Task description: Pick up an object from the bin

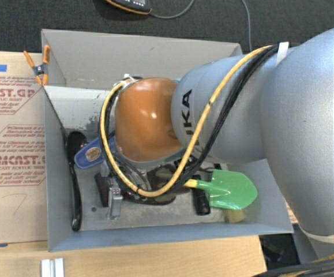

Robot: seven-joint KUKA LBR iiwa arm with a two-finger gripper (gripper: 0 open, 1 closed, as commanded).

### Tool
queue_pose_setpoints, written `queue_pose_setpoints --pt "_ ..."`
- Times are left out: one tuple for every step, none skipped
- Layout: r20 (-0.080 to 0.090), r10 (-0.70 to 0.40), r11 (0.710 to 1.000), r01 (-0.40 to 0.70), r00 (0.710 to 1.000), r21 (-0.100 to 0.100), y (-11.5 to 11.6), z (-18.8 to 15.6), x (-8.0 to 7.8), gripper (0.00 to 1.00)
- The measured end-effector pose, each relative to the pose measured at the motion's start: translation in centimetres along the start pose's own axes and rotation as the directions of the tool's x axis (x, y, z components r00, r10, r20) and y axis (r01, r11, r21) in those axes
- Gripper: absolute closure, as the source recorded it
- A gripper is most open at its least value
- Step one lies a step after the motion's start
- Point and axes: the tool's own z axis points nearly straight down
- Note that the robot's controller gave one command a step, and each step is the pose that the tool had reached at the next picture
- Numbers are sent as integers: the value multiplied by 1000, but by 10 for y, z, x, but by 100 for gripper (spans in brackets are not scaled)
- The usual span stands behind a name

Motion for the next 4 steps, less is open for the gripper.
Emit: queue_pose_setpoints --pt "7 3 1000 -3 1000 -2 -1 -4 -2 0" --pt "5 185 983 -185 983 -2 -68 103 -47 0" --pt "9 336 942 -336 942 -9 -75 100 -43 0" --pt "8 197 980 -196 980 -6 -68 100 -46 0"
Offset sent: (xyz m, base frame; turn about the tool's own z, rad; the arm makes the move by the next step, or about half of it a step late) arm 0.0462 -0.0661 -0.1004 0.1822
